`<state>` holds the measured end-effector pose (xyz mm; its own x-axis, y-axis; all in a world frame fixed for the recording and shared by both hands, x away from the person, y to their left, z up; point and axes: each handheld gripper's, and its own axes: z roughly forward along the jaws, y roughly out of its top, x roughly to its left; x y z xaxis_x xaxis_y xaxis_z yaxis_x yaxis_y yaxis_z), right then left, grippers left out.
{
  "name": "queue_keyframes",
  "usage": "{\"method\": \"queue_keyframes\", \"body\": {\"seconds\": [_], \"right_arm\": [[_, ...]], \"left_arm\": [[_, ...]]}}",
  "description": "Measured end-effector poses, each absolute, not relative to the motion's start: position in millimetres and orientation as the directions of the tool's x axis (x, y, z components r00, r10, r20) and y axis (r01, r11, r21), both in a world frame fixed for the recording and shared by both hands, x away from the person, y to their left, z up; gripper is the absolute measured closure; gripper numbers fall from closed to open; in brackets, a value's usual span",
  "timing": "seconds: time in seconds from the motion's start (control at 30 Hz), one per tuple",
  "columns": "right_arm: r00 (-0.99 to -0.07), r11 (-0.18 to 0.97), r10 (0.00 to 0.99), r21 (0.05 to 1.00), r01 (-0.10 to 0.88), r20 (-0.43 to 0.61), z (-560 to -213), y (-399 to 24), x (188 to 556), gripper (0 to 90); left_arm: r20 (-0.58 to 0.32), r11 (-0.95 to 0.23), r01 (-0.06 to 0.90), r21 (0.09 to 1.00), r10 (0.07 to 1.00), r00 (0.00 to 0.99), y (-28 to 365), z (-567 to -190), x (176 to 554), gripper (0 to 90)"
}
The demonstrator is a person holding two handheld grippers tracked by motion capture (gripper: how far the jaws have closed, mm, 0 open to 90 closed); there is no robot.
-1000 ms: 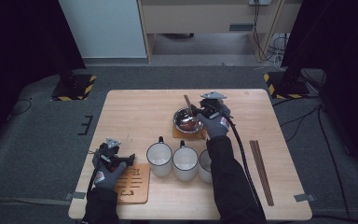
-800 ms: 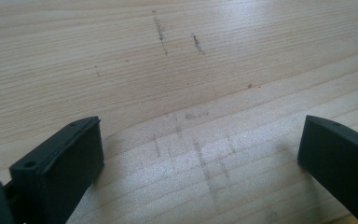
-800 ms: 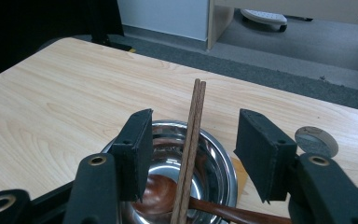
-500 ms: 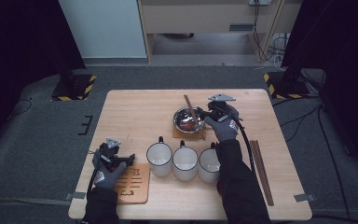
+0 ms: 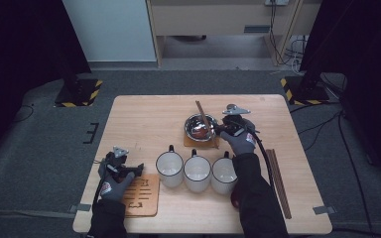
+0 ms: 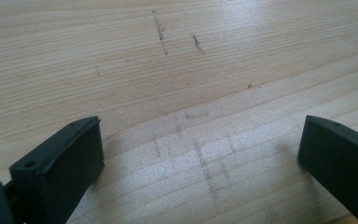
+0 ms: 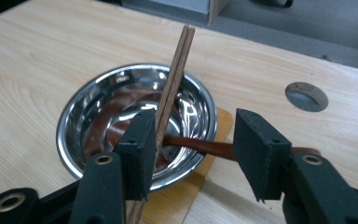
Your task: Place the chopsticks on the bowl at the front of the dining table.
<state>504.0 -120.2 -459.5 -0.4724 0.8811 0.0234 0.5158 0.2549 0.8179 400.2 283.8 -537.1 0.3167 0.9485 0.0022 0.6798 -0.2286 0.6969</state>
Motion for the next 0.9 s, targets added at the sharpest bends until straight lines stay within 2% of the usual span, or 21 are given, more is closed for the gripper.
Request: {"method": "queue_keyframes", "body": {"seconds": [0.33, 0.9], "right_arm": [[-0.504, 0.338, 0.864, 0.766, 0.547, -0.021, -477, -114, 507, 54.0], [-0.562, 0.384, 0.827, 0.757, 0.529, -0.027, -484, -101, 507, 45.2]], "left_arm": [[0.002, -0.229, 0.68, 0.697, 0.949, 0.317, 284, -537, 400, 0.0], [0.002, -0.228, 0.68, 0.697, 0.949, 0.317, 284, -537, 400, 0.0]]}}
